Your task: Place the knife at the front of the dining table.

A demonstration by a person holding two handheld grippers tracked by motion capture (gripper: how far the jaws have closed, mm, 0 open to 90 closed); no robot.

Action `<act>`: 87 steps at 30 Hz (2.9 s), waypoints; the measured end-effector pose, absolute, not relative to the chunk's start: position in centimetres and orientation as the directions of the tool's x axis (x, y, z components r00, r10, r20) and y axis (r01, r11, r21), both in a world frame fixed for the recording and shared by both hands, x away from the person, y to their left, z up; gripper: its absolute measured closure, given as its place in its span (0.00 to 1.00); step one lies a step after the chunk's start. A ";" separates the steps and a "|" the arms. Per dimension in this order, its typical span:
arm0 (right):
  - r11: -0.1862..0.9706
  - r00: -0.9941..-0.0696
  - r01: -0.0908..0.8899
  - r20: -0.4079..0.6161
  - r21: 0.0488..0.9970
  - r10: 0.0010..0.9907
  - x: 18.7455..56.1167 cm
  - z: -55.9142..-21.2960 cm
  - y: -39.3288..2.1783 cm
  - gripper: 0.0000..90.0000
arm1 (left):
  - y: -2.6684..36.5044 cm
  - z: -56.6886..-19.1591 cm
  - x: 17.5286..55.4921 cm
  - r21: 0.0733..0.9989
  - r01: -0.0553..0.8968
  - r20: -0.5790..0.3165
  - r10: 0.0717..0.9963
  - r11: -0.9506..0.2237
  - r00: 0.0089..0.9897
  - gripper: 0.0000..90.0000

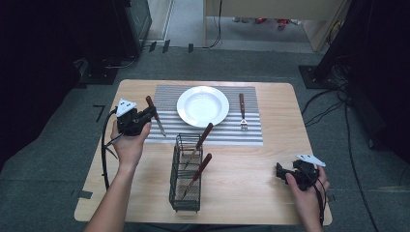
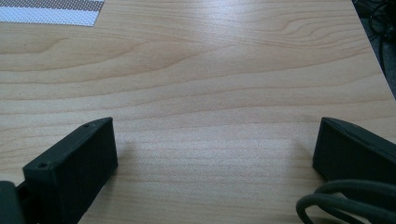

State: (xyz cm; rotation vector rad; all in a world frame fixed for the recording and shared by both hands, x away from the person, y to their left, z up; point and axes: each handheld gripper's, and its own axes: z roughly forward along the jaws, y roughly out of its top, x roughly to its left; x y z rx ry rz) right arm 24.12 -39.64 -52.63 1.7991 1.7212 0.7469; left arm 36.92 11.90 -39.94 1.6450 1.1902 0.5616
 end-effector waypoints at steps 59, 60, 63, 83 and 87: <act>-0.043 0.032 0.702 0.028 0.711 0.999 24.1 -52.6 -39.6 0.00 | 9.2 -51.4 53.5 0.666 0.721 -0.390 0.913 0.191 0.118 0.92; -0.043 0.032 0.702 0.028 0.711 0.999 24.1 -52.6 -39.6 0.00 | 9.4 -51.5 53.5 0.663 0.720 -0.401 0.909 0.203 0.113 0.92; -0.043 0.032 0.703 0.028 0.710 0.999 24.1 -52.6 -39.6 0.00 | 9.5 -51.5 53.6 0.663 0.718 -0.405 0.908 0.213 0.105 0.92; -0.042 0.032 0.702 0.028 0.711 0.999 24.1 -52.6 -39.6 0.00 | 8.9 -51.1 53.0 0.719 0.692 -0.262 0.950 0.073 0.172 0.76; -0.043 0.032 0.702 0.028 0.711 0.999 24.1 -52.6 -39.6 0.00 | 8.7 -51.2 52.9 0.726 0.685 -0.233 0.958 0.059 0.164 0.81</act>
